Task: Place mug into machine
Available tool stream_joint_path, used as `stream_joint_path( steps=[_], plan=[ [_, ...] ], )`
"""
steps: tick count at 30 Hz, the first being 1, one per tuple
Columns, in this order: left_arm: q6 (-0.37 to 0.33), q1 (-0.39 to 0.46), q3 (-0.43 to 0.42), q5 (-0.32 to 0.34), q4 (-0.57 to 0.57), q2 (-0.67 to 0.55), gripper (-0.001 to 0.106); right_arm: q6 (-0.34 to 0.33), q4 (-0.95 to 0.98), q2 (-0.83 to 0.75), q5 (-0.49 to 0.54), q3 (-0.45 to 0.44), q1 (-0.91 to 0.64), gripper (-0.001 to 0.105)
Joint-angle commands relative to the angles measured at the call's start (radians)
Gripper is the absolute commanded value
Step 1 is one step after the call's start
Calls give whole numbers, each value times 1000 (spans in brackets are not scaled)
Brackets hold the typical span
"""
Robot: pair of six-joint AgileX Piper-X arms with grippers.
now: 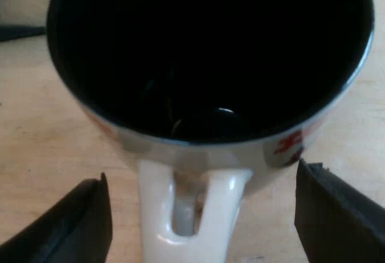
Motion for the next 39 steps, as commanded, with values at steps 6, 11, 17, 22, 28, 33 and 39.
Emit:
stream_joint_path(
  steps=[6, 11, 17, 22, 28, 33, 39],
  plan=[
    [-15, -4, -3, -3, -18, -1, 98, -8, -31, 3, 17, -8, -1, 52],
    [-15, -4, -3, -3, -16, -1, 98, -8, -31, 5, 37, -8, -1, 24],
    [-15, -4, -3, -3, -16, -1, 98, -8, -31, 5, 37, -8, -1, 0],
    [-15, -4, -3, -3, -16, -1, 98, -15, -3, -48, 37, -8, -1, 0],
    [-15, -4, -3, -3, -9, -1, 98, -38, 163, -217, 37, -4, -1, 0],
    [-15, -4, -3, -21, -9, -1, 98, -83, 316, -421, -2, 9, -1, 0],
    [-15, -4, 18, -160, -9, -1, 98, -130, 549, -681, -80, 9, -1, 0]
  ],
)
